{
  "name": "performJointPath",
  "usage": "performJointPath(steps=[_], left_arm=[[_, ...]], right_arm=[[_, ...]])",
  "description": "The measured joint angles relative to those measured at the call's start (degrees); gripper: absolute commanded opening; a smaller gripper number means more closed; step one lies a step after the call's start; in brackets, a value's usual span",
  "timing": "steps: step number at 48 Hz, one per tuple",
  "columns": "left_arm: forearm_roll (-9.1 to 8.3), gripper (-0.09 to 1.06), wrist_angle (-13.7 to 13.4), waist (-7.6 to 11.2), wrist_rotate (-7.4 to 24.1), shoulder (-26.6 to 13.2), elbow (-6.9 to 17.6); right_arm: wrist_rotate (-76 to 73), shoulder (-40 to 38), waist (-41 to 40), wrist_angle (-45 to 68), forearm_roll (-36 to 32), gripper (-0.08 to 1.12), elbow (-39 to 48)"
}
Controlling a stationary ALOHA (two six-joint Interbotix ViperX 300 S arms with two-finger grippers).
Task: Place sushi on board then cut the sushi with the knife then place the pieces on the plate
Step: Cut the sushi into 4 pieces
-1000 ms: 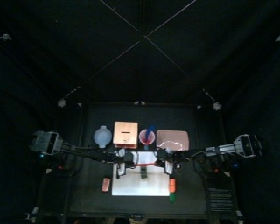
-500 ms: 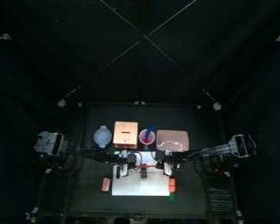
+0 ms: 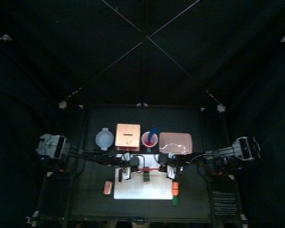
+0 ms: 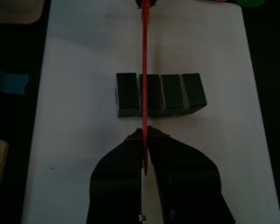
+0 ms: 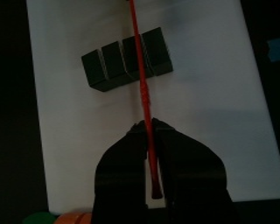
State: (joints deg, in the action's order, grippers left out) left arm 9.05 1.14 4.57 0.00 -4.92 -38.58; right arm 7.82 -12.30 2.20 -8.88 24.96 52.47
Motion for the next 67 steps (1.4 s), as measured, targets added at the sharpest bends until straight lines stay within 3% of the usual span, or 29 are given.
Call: performJointPath(steps=[17,43,67], left_arm=[[0.09,0.45,0.09,0.00,0.18,-0.88,0.88],[-1.93,0.45,-0.18,-0.35,0.18,-0.79,1.32],[-2.02,0.45,-0.62,-0.88,0.18,-0.88,1.32]], right_arm=[[0.00,0.00,-0.44,-0.09,-0.09,0.31,0.44],[0.09,-0.09,-1.23,-0.18,-0.88,0.31,0.35],[0.00,-0.09,-1.76,-0.26,-0.62,0.31,0.35]])
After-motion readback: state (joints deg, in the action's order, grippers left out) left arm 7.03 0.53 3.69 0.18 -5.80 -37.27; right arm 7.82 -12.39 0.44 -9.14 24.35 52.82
